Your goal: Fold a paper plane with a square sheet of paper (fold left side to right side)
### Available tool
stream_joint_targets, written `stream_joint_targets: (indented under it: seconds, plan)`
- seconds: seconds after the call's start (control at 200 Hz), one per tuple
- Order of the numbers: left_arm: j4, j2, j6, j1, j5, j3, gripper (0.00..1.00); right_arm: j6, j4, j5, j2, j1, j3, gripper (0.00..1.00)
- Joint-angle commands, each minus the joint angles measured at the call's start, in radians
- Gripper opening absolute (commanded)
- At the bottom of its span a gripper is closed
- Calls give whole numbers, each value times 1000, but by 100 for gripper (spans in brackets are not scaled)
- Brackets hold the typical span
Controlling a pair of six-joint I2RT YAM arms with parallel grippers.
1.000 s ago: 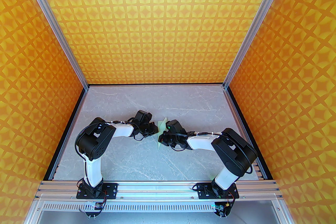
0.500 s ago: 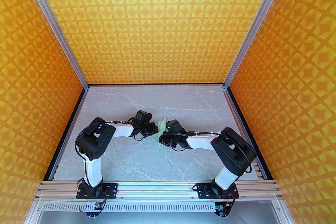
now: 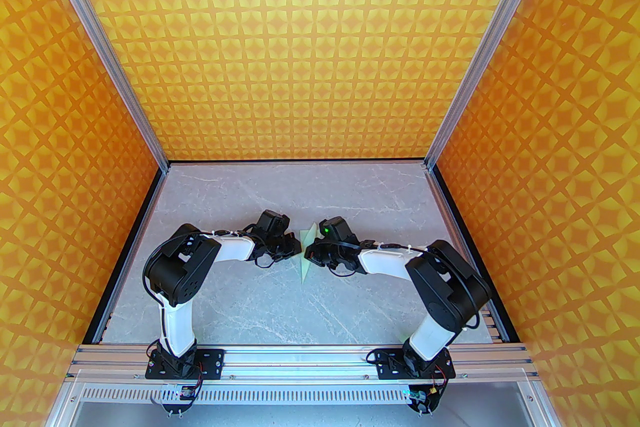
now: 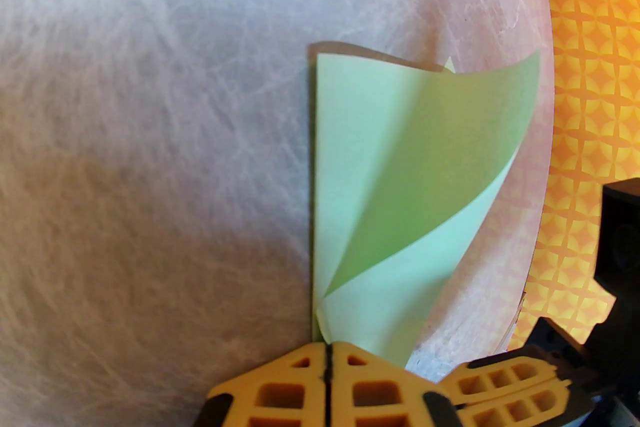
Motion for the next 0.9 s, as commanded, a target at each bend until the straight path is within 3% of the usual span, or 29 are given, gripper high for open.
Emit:
stream_joint_targets:
  seconds: [0.0,0.45,0.685,0.755,0.83,0.895]
  plan:
    - [-48,55,14,-41,-1,6,8,-3,19,-11,29,-2,19,3]
    - [-62,42,24,-41,-2,11,8,-1,42,9,82,-16,-32,1]
    - [-112,-83,40,-39,-20,-8,26,5,36,9,86,-16,-37,0]
    - [-115,-127,36,-42,-20,-33,20,7,37,7,88,-16,-33,0]
    - [-105,-172,15,-48,-20,-76,7,12,40,7,88,-16,-33,0]
    - [-93,-209,-9,-55,-20,-113,4,18,41,8,87,-16,-32,0]
